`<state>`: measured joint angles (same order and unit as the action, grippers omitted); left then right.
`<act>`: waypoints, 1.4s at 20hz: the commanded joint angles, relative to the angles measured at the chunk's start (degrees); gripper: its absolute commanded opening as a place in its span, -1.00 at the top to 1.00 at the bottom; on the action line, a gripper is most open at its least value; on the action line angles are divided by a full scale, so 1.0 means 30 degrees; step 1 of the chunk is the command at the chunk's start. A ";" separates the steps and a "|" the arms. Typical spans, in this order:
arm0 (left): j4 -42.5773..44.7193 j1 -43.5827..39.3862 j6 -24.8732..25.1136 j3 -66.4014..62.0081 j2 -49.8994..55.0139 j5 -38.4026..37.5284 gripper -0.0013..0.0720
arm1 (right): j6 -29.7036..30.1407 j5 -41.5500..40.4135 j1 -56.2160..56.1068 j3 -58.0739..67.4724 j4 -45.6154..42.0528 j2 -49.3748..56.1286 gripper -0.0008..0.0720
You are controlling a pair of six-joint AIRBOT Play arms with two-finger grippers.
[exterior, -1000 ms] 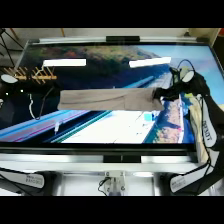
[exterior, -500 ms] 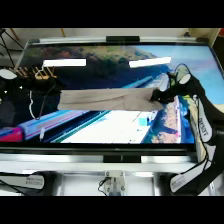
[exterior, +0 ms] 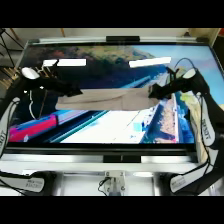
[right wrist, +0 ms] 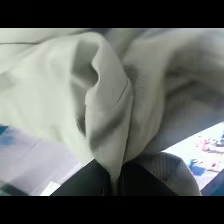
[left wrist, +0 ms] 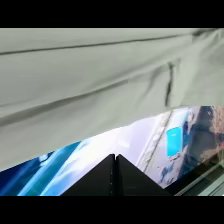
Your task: Fold the shirts.
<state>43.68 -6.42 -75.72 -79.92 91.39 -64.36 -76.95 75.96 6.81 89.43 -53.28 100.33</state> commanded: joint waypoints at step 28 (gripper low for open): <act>-0.5326 0.3752 0.1027 -0.0007 -0.7563 0.2557 0.88 | -0.3315 -0.3738 -0.9996 0.0801 0.0189 -0.1450 0.78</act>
<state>26.89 -3.77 -72.82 -79.92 78.08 -52.07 -85.91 73.52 -15.73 91.79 -53.15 87.55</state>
